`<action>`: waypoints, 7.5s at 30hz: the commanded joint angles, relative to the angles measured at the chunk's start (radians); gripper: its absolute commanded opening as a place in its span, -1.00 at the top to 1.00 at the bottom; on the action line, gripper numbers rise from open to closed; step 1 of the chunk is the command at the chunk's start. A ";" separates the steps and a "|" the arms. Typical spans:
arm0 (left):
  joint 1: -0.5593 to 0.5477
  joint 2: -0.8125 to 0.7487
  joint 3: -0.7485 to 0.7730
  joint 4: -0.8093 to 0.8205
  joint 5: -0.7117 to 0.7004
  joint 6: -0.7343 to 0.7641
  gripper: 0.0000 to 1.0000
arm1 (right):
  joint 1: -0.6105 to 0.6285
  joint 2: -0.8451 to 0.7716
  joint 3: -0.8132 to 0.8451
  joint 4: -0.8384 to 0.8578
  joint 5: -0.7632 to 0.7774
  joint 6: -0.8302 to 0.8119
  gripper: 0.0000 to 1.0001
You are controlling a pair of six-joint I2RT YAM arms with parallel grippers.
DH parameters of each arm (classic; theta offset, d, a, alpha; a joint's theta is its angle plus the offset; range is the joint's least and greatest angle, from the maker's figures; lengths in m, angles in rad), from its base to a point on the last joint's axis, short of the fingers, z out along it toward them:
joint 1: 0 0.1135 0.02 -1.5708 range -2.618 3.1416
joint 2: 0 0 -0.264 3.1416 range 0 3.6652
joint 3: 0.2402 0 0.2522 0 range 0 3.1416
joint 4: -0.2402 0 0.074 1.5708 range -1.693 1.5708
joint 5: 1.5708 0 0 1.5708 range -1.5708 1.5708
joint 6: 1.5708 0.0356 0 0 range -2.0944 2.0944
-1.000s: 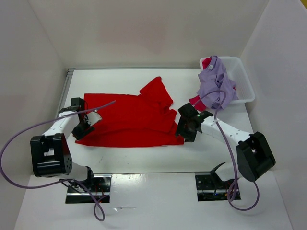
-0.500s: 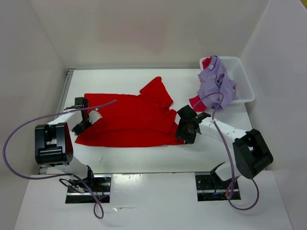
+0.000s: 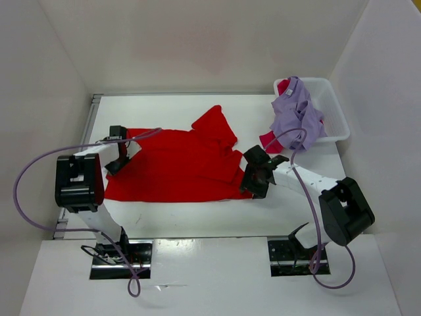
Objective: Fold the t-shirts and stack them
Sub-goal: Fold the flattened tshirt in 1/3 of the way
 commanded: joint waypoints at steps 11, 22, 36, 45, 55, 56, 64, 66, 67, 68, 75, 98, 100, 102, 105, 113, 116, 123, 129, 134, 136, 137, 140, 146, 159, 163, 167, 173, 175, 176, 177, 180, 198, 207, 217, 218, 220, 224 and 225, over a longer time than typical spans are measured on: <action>0.042 -0.095 0.185 -0.191 -0.081 -0.289 -0.52 | 0.005 -0.075 0.010 -0.056 0.114 0.089 -0.24; 0.086 -0.189 -0.101 -0.323 0.026 -0.388 -0.52 | -0.056 -0.049 -0.053 0.048 0.112 0.072 -0.30; 0.068 -0.035 -0.102 -0.209 0.110 -0.449 0.16 | -0.068 0.049 -0.053 0.105 0.051 0.022 0.90; 0.094 -0.189 -0.183 -0.281 -0.092 -0.360 1.00 | -0.068 -0.118 -0.106 -0.021 0.060 0.169 0.99; 0.094 -0.236 -0.260 -0.369 -0.187 -0.302 0.44 | 0.065 -0.261 -0.103 -0.214 0.112 0.315 -0.01; 0.094 -0.236 -0.269 -0.378 -0.187 -0.302 0.25 | 0.065 -0.277 -0.103 -0.228 0.112 0.327 -0.04; 0.131 -0.322 -0.130 -0.502 -0.264 -0.283 -0.81 | 0.050 -0.235 0.201 -0.130 0.206 0.127 -0.07; 0.141 -0.322 -0.043 -0.513 -0.284 -0.283 -0.88 | 0.041 -0.126 0.322 -0.118 0.215 -0.016 -0.07; 0.151 -0.311 0.046 -0.513 -0.284 -0.274 -0.91 | 0.041 -0.004 0.449 -0.109 0.226 -0.067 -0.09; 0.151 -0.296 0.085 -0.492 -0.266 -0.274 -0.91 | 0.041 0.056 0.511 -0.109 0.226 -0.113 -0.12; 0.109 -0.089 0.315 -0.254 -0.048 -0.367 -0.94 | -0.036 0.563 1.047 0.042 0.237 -0.401 -0.26; 0.207 0.451 0.755 -0.002 0.172 -0.681 -0.96 | -0.128 1.423 2.018 -0.173 0.161 -0.423 -0.56; 0.207 0.471 0.778 -0.012 0.181 -0.681 -0.96 | -0.137 1.442 2.029 -0.158 0.136 -0.423 -0.56; 0.207 0.499 0.792 -0.021 0.181 -0.681 -0.96 | -0.137 1.474 2.052 -0.130 0.115 -0.423 -0.56; 0.207 0.528 0.817 -0.030 0.181 -0.690 -0.99 | -0.146 1.494 2.081 -0.119 0.106 -0.423 -0.48; 0.207 0.554 0.832 -0.048 0.343 -0.690 -0.99 | -0.146 1.503 2.081 -0.099 0.019 -0.423 0.99; 0.207 0.545 0.821 -0.048 0.412 -0.690 -0.96 | -0.146 1.479 2.090 -0.109 0.019 -0.432 1.00; 0.207 0.456 0.783 -0.021 0.428 -0.716 -0.93 | -0.137 1.402 2.090 -0.141 0.010 -0.451 1.00; 0.207 0.384 0.771 0.010 0.387 -0.765 -0.96 | -0.117 1.368 2.090 -0.150 0.029 -0.471 1.00; 0.207 0.359 0.728 0.048 0.377 -0.780 -0.96 | -0.108 1.350 2.090 -0.150 0.029 -0.471 1.00; 0.207 0.372 0.728 0.048 0.377 -0.790 -0.96 | -0.108 1.350 2.090 -0.150 0.029 -0.471 1.00; 0.207 0.387 0.728 0.035 0.377 -0.790 -0.96 | -0.108 1.341 2.090 -0.150 0.029 -0.471 1.00; 0.207 0.470 0.784 -0.048 0.388 -0.790 -0.96 | -0.108 1.341 2.081 -0.150 0.029 -0.471 1.00; 0.207 0.608 0.912 -0.145 0.329 -0.800 -0.91 | -0.099 1.322 2.063 -0.159 0.039 -0.480 1.00; 0.178 0.525 0.768 -0.124 0.344 -0.742 -0.68 | -0.090 1.281 2.000 -0.168 0.037 -0.498 0.34; 0.168 0.447 0.745 -0.064 0.259 -0.733 -0.91 | -0.100 1.234 1.991 -0.207 0.083 -0.517 -0.31; 0.143 0.320 0.745 -0.012 0.144 -0.693 -0.99 | -0.120 1.086 1.888 -0.227 0.128 -0.537 -0.36; 0.057 0.156 0.734 0.016 0.104 -0.603 -0.99 | -0.111 0.766 1.476 -0.260 0.138 -0.569 -0.36; -0.006 0.114 0.720 -0.022 0.199 -0.525 -0.99 | -0.093 0.669 1.215 -0.216 0.119 -0.560 -0.36; -0.030 0.114 0.720 -0.089 0.246 -0.494 -0.99 | -0.093 0.560 1.120 -0.137 0.118 -0.543 -0.36; -0.056 0.102 0.705 -0.125 0.294 -0.457 -0.99 | -0.093 0.505 0.954 -0.098 0.106 -0.529 -0.38; -0.215 0.051 0.639 -0.217 0.425 -0.302 -0.99 | -0.102 0.365 0.740 -0.035 0.095 -0.462 -0.38; -1.083 0.080 0.401 -0.127 0.365 -0.260 -0.82 | -0.180 -0.169 0.044 0.022 0.085 -0.060 -0.23; -1.106 0.134 0.378 -0.104 0.484 -0.279 -0.68 | -0.297 -0.204 0.044 0.040 0.095 -0.060 -0.23; -1.106 0.165 0.335 -0.039 0.394 -0.313 -0.48 | -0.332 -0.265 0.035 0.049 0.086 -0.078 -0.23; -1.106 0.174 0.335 -0.025 0.383 -0.313 -0.48 | -0.332 -0.265 0.035 0.049 0.086 -0.087 -0.23; -1.106 0.174 0.321 -0.008 0.360 -0.313 -0.42 | -0.332 -0.265 0.035 0.060 0.077 -0.087 -0.23; -1.106 0.174 0.333 0.001 0.360 -0.331 -0.35 | -0.332 -0.265 0.025 0.060 0.057 -0.096 -0.23; -1.106 0.174 0.334 0.001 0.371 -0.331 -0.35 | -0.332 -0.265 0.025 0.069 0.057 -0.096 -0.23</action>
